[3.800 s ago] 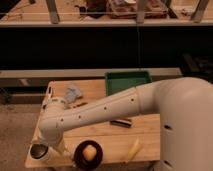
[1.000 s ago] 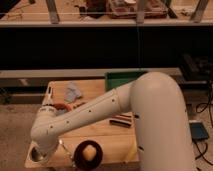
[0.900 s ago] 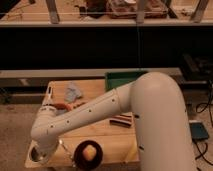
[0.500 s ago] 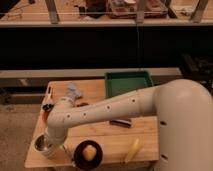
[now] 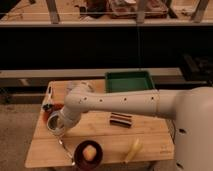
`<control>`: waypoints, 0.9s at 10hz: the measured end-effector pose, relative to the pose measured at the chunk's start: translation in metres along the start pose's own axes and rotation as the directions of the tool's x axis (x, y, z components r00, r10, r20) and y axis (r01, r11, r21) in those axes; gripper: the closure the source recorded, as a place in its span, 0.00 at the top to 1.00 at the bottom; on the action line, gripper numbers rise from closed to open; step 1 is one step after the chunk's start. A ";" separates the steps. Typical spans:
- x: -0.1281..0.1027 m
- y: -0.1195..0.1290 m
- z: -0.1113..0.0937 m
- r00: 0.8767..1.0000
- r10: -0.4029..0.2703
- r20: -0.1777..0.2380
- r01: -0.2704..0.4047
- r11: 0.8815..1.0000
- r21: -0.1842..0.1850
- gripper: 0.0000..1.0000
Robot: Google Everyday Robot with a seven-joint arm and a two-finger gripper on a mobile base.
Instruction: Stack cups into tray
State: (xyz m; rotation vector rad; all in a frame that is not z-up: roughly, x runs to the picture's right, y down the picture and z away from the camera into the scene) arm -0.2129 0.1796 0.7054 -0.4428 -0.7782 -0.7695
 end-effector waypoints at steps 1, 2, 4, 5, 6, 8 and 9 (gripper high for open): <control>0.001 0.001 0.000 1.000 0.002 -0.001 -0.002 1.000 0.000 0.00; 0.002 0.001 -0.001 1.000 0.003 -0.002 -0.003 1.000 0.001 0.00; 0.001 0.001 -0.001 1.000 0.002 -0.007 -0.002 1.000 -0.005 0.00; 0.002 0.000 -0.003 1.000 0.012 -0.021 -0.012 1.000 -0.013 0.00; 0.008 0.000 -0.008 0.998 0.038 -0.048 -0.039 0.999 -0.017 0.00; 0.038 0.008 -0.024 0.988 0.105 -0.112 -0.107 0.994 -0.009 0.00; 0.058 0.016 -0.035 0.981 0.141 -0.137 -0.142 0.990 0.001 0.00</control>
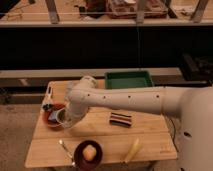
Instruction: Stack cups into tray
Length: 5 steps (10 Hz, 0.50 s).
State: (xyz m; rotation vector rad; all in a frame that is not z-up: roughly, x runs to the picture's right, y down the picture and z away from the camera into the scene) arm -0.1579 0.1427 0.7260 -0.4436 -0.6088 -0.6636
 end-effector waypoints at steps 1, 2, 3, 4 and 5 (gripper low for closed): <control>0.027 0.008 -0.010 0.999 0.039 -0.026 -0.039 0.999 0.009 0.00; 0.055 0.018 -0.022 0.995 0.082 -0.053 -0.081 0.996 0.023 0.00; 0.079 0.026 -0.034 0.990 0.121 -0.077 -0.118 0.992 0.038 0.00; 0.102 0.034 -0.046 0.982 0.159 -0.106 -0.154 0.987 0.054 0.00; 0.130 0.042 -0.063 0.968 0.203 -0.144 -0.194 0.978 0.074 0.00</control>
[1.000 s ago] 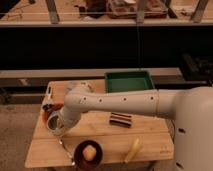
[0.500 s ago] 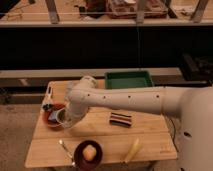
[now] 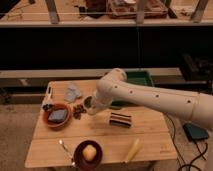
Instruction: Stack cups into tray
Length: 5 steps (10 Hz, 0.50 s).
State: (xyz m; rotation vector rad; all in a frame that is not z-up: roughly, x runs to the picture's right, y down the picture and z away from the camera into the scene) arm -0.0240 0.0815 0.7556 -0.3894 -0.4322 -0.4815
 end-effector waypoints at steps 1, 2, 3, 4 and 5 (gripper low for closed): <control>0.025 -0.001 -0.011 0.999 0.036 -0.035 -0.035 0.999 0.014 0.00; 0.049 -0.002 -0.022 0.995 0.073 -0.063 -0.072 0.997 0.027 0.00; 0.082 -0.004 -0.036 0.989 0.117 -0.095 -0.113 0.993 0.040 0.00; 0.109 -0.005 -0.044 0.984 0.143 -0.108 -0.140 0.989 0.040 0.00; 0.122 -0.006 -0.049 0.982 0.156 -0.111 -0.152 0.987 0.042 0.00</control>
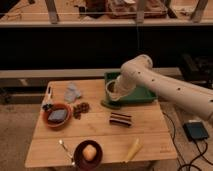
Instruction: Stack cups into tray
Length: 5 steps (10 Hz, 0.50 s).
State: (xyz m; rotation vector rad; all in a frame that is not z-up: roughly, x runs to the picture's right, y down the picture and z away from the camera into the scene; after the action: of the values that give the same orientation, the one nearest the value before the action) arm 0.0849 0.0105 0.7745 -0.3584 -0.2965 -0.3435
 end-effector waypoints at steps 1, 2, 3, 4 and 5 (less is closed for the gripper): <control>0.010 -0.002 -0.002 1.000 0.010 -0.003 -0.010 1.000 -0.001 0.00; 0.011 -0.002 -0.003 1.000 0.011 -0.003 -0.011 1.000 0.000 0.00; 0.009 -0.002 -0.002 1.000 0.007 -0.002 -0.007 1.000 -0.003 0.00; 0.008 -0.002 0.000 1.000 0.009 -0.002 -0.009 1.000 -0.002 0.00; 0.017 -0.005 0.003 1.000 0.013 -0.011 -0.013 1.000 0.009 0.00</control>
State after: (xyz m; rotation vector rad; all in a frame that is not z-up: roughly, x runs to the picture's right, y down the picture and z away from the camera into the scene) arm 0.0974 0.0026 0.7841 -0.3493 -0.2846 -0.3313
